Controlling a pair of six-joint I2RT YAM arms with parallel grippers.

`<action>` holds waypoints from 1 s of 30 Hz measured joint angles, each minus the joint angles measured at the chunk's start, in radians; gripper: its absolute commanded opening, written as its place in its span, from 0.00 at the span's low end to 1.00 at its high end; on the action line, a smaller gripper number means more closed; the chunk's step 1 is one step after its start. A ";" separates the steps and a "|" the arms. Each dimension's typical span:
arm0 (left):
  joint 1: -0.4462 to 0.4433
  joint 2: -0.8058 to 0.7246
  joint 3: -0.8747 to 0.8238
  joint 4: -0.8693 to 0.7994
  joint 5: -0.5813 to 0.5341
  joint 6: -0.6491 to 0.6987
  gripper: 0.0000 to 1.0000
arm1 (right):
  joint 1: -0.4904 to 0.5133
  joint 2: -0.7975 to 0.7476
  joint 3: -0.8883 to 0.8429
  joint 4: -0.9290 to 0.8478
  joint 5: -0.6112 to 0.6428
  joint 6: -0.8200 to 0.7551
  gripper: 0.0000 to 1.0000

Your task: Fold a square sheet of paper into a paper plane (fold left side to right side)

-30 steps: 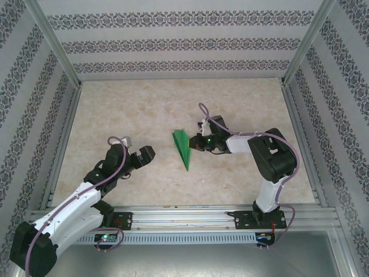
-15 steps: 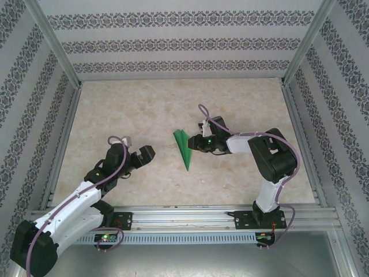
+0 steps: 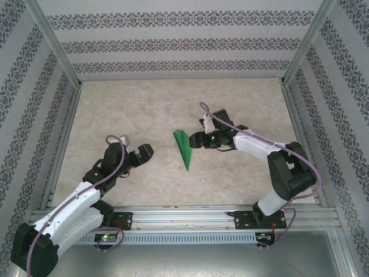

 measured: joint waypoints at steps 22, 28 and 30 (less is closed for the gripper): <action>0.006 -0.013 0.000 -0.001 0.012 0.000 1.00 | 0.105 0.192 0.158 -0.134 0.013 -0.013 0.62; 0.012 -0.013 0.000 -0.001 0.015 0.000 1.00 | 0.105 0.221 0.182 -0.150 0.026 -0.011 0.54; 0.013 -0.013 0.000 -0.001 0.016 0.000 1.00 | 0.109 0.229 0.191 -0.156 0.032 -0.011 0.51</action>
